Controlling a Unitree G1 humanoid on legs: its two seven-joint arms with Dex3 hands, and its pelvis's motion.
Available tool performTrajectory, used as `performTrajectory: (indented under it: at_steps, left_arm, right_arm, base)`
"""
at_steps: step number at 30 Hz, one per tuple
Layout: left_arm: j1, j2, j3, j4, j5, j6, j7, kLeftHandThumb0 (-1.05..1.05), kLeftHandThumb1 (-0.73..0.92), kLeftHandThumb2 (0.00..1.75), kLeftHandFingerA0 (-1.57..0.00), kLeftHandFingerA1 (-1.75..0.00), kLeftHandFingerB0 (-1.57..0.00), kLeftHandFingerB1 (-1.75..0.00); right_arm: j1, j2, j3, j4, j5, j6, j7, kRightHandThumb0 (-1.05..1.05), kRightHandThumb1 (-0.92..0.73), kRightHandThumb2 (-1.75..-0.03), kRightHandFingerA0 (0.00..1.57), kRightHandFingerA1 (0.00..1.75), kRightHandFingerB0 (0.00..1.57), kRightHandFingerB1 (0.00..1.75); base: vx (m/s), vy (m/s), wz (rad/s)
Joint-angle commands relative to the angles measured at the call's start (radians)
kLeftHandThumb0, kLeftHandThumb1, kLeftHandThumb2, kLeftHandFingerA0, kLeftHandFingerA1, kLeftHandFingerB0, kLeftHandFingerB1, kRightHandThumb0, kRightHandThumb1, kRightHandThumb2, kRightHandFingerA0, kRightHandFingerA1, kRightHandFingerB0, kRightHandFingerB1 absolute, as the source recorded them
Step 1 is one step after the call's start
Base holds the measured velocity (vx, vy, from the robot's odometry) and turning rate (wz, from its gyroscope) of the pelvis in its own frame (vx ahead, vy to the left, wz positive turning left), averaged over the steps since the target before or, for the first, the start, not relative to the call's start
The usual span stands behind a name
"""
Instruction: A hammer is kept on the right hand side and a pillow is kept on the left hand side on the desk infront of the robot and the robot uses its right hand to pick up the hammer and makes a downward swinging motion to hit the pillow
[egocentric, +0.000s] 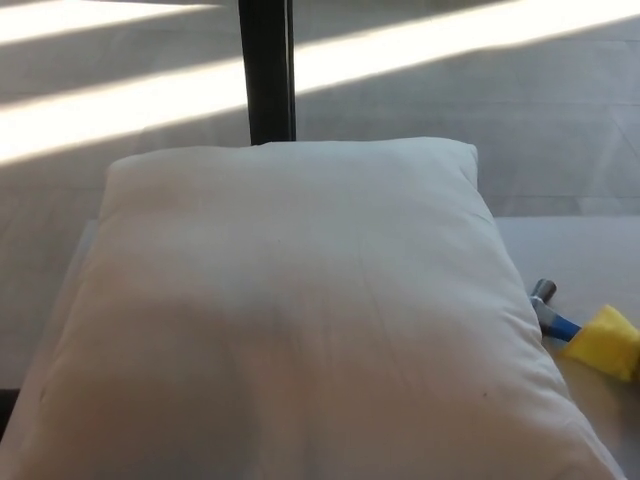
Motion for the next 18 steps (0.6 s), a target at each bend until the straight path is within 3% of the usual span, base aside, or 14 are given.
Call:
performTrajectory:
  at_steps: [1, 4, 5, 6, 7, 8, 9, 10, 11, 14, 15, 16, 17, 18]
  left_arm:
    - [0.007, 0.013, -0.006, 0.011, 0.002, -0.022, -0.002, -0.6, 0.75, 0.62, -0.75, -0.6, -0.67, -0.55]
    - [0.012, 0.011, -0.006, 0.009, 0.001, -0.022, 0.0, -0.6, 0.75, 0.62, -0.77, -0.61, -0.66, -0.55]
    - [0.01, 0.008, 0.009, 0.005, -0.017, -0.015, -0.005, -0.61, 0.73, 0.61, -0.76, -0.61, -0.68, -0.57]
    - [0.014, 0.009, 0.014, 0.005, -0.022, -0.007, -0.002, -0.6, 0.73, 0.62, -0.76, -0.6, -0.68, -0.57]
    - [0.014, 0.009, 0.014, 0.005, -0.021, -0.007, -0.001, -0.6, 0.73, 0.62, -0.76, -0.6, -0.68, -0.57]
    - [0.022, 0.009, -0.002, 0.003, -0.004, -0.024, -0.001, -0.6, 0.76, 0.62, -0.73, -0.6, -0.66, -0.57]
    - [0.017, 0.009, 0.002, 0.01, -0.008, -0.016, 0.002, -0.59, 0.75, 0.62, -0.76, -0.59, -0.62, -0.54]
    - [0.017, 0.007, 0.007, 0.014, -0.013, -0.01, 0.003, -0.59, 0.75, 0.62, -0.76, -0.59, -0.62, -0.54]
    - [0.025, 0.006, 0.007, 0.014, -0.012, -0.012, 0.001, -0.6, 0.75, 0.62, -0.73, -0.57, -0.6, -0.52]
    - [0.039, 0.007, -0.001, -0.005, -0.006, -0.024, 0.001, -0.59, 0.75, 0.62, -0.73, -0.6, -0.66, -0.56]
    - [0.037, 0.005, 0.004, -0.004, -0.012, -0.024, 0.001, -0.6, 0.74, 0.62, -0.74, -0.64, -0.7, -0.6]
    - [0.037, 0.005, 0.004, -0.005, -0.012, -0.023, 0.001, -0.6, 0.74, 0.62, -0.74, -0.64, -0.7, -0.6]
    - [0.033, 0.005, 0.009, -0.004, -0.017, -0.016, 0.005, -0.58, 0.74, 0.62, -0.75, -0.64, -0.64, -0.57]
    - [0.031, 0.004, 0.011, -0.003, -0.019, -0.012, 0.006, -0.58, 0.74, 0.62, -0.75, -0.64, -0.64, -0.57]
  right_arm:
    - [0.136, -0.024, -0.009, 0.012, 0.072, -0.263, 0.115, -0.29, -0.65, -0.84, 0.93, 1.46, 0.76, 0.52]
    - [0.15, -0.033, -0.08, -0.023, 0.147, -0.294, 0.154, -0.27, -0.66, -0.87, 0.9, 1.47, 0.79, 0.66]
    - [0.153, -0.031, -0.123, -0.034, 0.191, -0.304, 0.162, -0.24, -0.64, -0.9, 0.92, 1.64, 0.81, 1.0]
    - [0.167, -0.016, -0.191, -0.047, 0.266, -0.316, 0.186, -0.27, -0.53, -1.03, 1.08, 1.57, 0.86, 1.17]
    - [0.171, -0.014, -0.202, -0.05, 0.269, -0.319, 0.191, -0.27, -0.53, -1.03, 1.08, 1.57, 0.86, 1.17]
    - [0.172, -0.008, -0.229, -0.054, 0.286, -0.321, 0.187, -0.22, -0.56, -1.03, 0.91, 1.7, 0.77, 1.39]
    - [0.174, 0.005, -0.298, -0.072, 0.35, -0.313, 0.201, -0.23, -0.56, -1.0, 0.93, 1.74, 0.77, 1.5]
    - [0.179, 0.011, -0.325, -0.08, 0.371, -0.311, 0.209, -0.23, -0.56, -1.0, 0.93, 1.74, 0.77, 1.5]
    - [0.182, 0.015, -0.352, -0.087, 0.388, -0.305, 0.218, -0.15, -0.57, -1.06, 1.04, 1.71, 0.76, 1.45]
    - [0.158, 0.025, -0.46, -0.084, 0.473, -0.288, 0.26, -0.22, -0.52, -0.99, 0.92, 1.75, 0.78, 1.52]
    - [0.154, 0.03, -0.485, -0.077, 0.479, -0.298, 0.24, -0.22, -0.52, -0.9, 1.18, 1.66, 0.83, 1.37]
    - [0.154, 0.032, -0.491, -0.077, 0.475, -0.3, 0.244, -0.22, -0.52, -0.9, 1.18, 1.66, 0.83, 1.37]
    - [0.142, 0.037, -0.517, -0.086, 0.489, -0.249, 0.249, -0.27, -0.54, -0.75, 0.94, 1.75, 0.83, 1.39]
    - [0.137, 0.041, -0.533, -0.09, 0.491, -0.228, 0.254, -0.27, -0.54, -0.75, 0.94, 1.75, 0.83, 1.39]
  base:
    - [0.0, 0.0, 0.0]
    - [0.0, 0.0, 0.0]
    - [0.0, 0.0, 0.0]
    - [0.0, 0.0, 0.0]
    - [0.0, 0.0, 0.0]
    - [0.0, 0.0, 0.0]
    - [0.0, 0.0, 0.0]
    - [0.0, 0.0, 0.0]
    - [0.0, 0.0, 0.0]
    - [0.0, 0.0, 0.0]
    - [0.0, 0.0, 0.0]
    - [0.0, 0.0, 0.0]
    - [0.0, 0.0, 0.0]
    - [0.0, 0.0, 0.0]
